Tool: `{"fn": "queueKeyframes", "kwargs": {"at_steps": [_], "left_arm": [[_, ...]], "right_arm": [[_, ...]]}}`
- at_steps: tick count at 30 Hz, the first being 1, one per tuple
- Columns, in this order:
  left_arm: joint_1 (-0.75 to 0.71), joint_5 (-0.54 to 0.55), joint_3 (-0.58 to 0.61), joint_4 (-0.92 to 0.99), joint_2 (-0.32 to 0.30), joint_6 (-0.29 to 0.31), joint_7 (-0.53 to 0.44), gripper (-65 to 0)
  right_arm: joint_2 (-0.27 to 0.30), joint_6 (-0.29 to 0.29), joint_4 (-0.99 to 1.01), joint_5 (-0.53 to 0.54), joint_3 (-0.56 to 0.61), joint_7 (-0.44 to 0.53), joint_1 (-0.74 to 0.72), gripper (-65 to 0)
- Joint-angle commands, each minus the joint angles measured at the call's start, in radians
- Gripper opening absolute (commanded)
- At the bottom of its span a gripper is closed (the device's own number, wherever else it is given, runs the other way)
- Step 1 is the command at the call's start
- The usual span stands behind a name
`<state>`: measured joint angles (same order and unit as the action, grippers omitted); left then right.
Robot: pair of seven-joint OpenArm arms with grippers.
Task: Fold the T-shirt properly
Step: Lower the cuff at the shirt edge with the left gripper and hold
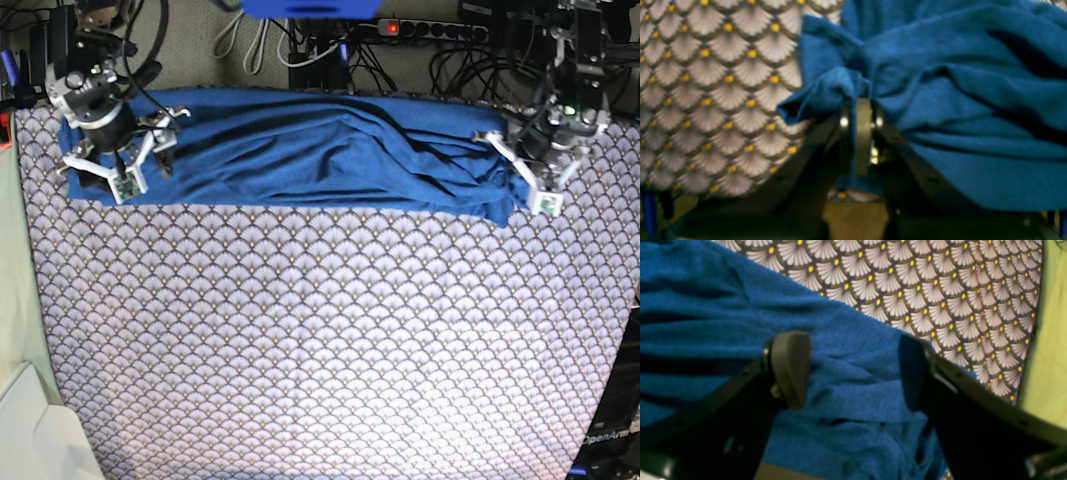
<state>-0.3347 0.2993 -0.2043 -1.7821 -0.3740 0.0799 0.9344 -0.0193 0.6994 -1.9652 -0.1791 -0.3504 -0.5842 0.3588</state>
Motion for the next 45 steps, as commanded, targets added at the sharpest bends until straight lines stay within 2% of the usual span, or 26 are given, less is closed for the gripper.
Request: {"fn": "queueKeyframes", "kwargs": {"at_steps": [1, 3, 5, 7, 10, 12, 14, 18, 21, 25, 34, 38, 45], "left_arm": [[0.007, 0.001, -0.007, -0.017, -0.015, -0.001, -0.013, -64.5], [0.007, -0.001, -0.011, -0.017, -0.016, -0.001, -0.01, -63.4], [0.007, -0.001, -0.013, -0.022, -0.018, -0.001, -0.008, -57.5], [0.003, -0.001, -0.013, -0.025, -0.018, -0.001, -0.007, -46.1], [0.003, 0.004, -0.013, -0.025, -0.036, -0.001, -0.012, -25.7], [0.001, 0.005, -0.013, -0.025, -0.038, 0.001, -0.015, -16.7], [0.001, 0.002, -0.014, -0.025, -0.038, 0.033, -0.016, -12.3], [0.003, 0.001, -0.076, -0.023, -0.029, 0.148, -0.008, -11.9], [0.01, -0.002, -0.133, -0.014, -0.001, 0.185, -0.01, -11.9], [0.012, -0.002, -0.148, -0.009, 0.003, 0.188, -0.015, -11.9], [0.065, 0.007, -0.146, 0.159, 0.008, 0.189, -0.031, -11.9], [0.073, 0.001, -0.083, 0.192, 0.023, 0.189, -0.074, -11.9], [0.073, 0.007, -0.04, 0.199, 0.027, 0.189, -0.079, -12.0]], "right_arm": [[0.005, -0.001, -0.015, 0.008, -0.002, 0.019, -0.002, -23.5], [0.005, -0.001, -0.015, 0.006, -0.002, 0.019, -0.002, -23.5], [0.005, -0.001, -0.015, 0.006, -0.002, 0.019, -0.002, -23.5], [0.005, -0.001, -0.015, 0.006, -0.002, 0.019, -0.001, -23.5], [0.005, -0.001, -0.015, 0.006, -0.002, 0.019, -0.001, -23.5], [0.005, -0.001, -0.015, 0.006, -0.002, 0.019, -0.001, -23.5], [0.005, -0.001, -0.015, 0.006, -0.002, 0.019, -0.001, -23.5], [0.005, -0.001, -0.015, 0.006, -0.002, 0.019, -0.001, -23.5], [0.005, -0.001, -0.015, 0.006, -0.002, 0.019, -0.001, -23.5], [0.005, -0.001, -0.015, 0.006, -0.002, 0.019, -0.001, -23.5], [0.005, -0.001, -0.015, 0.005, -0.003, 0.019, -0.001, -23.5], [0.005, -0.001, -0.015, 0.005, -0.002, 0.019, -0.001, -23.5], [0.005, -0.001, -0.015, 0.005, -0.006, 0.019, 0.001, -23.5]]}}
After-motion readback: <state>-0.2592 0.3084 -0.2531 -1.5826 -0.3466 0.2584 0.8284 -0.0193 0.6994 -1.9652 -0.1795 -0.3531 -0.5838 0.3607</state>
